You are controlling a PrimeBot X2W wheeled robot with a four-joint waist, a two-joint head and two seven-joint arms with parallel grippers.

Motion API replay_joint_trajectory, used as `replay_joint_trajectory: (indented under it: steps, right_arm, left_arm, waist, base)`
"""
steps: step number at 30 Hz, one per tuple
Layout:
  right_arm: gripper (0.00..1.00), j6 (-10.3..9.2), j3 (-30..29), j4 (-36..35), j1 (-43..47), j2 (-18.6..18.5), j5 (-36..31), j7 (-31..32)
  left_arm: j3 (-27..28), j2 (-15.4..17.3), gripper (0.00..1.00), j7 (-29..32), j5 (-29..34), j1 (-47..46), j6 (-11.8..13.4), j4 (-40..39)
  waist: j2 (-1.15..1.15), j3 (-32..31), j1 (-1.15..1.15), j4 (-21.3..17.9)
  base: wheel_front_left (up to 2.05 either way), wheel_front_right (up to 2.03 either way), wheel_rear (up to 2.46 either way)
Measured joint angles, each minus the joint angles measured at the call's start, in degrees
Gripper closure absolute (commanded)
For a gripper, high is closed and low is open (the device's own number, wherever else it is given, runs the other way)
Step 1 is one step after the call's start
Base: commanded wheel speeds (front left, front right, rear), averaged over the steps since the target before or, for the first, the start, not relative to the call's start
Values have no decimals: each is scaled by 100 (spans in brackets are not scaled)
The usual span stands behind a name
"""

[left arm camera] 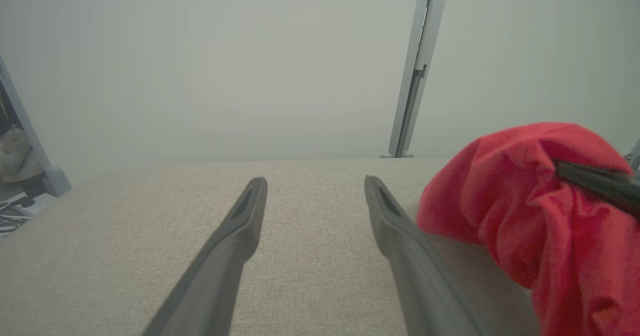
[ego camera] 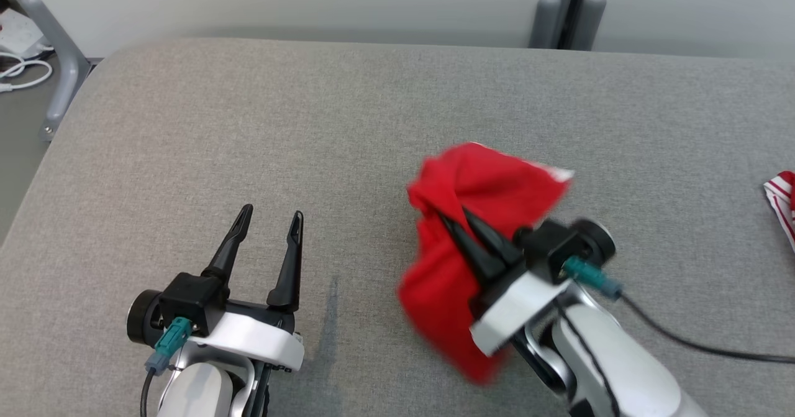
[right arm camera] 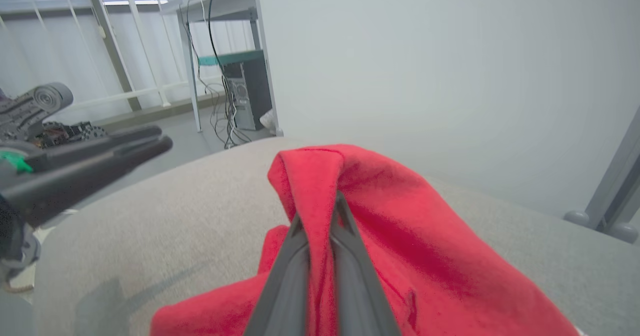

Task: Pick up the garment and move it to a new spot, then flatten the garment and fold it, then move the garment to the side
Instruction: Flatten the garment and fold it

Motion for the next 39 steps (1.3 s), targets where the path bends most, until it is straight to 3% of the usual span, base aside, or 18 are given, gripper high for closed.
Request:
replay_joint_trajectory:
  steps: [3,6,9,12,14,18,22,28,39]
  right_arm:
    - [100,1,3,-643,-236,27,753,-79]
    - [100,1,-465,-957,-282,41,1381,-92]
    - [100,1,-1020,-662,-52,-47,1777,245]
    - [100,0,-1663,100,328,-156,2002,800]
    - [0,-1,-2058,732,472,-249,1783,1054]
    - [0,-1,-2533,1358,531,-344,975,937]
    - [0,0,-2709,1306,506,-131,869,592]
    - [0,0,-2470,653,477,-99,619,87]
    - [0,0,-1913,-834,1096,-298,361,-132]
  left_arm:
    - [5,-1,0,0,2,12,-3,12]
    - [13,-7,0,0,8,36,-4,22]
    - [20,-9,0,0,9,63,-10,20]
    - [16,-10,0,0,22,87,-12,16]
    - [14,-11,0,0,24,89,-27,20]
    - [0,-14,0,0,25,88,-30,55]
    - [12,-12,0,0,55,82,-30,56]
    - [-14,-14,0,0,102,71,-47,51]
    - [-126,-16,0,0,101,120,-53,8]
  waist:
    - [0,-59,0,-41]
    - [0,-108,0,-70]
    - [0,-127,0,-80]
    - [0,-103,0,-75]
    - [0,-79,0,-81]
    - [0,-14,0,-104]
    - [0,24,0,-201]
    - [0,2,0,-420]
    - [0,-239,0,-773]
  base:
    - [0,0,0]
    - [0,0,0]
    - [0,0,0]
    - [0,0,0]
    - [0,0,0]
    - [0,0,0]
    - [0,0,0]
    - [0,0,0]
    - [0,0,0]
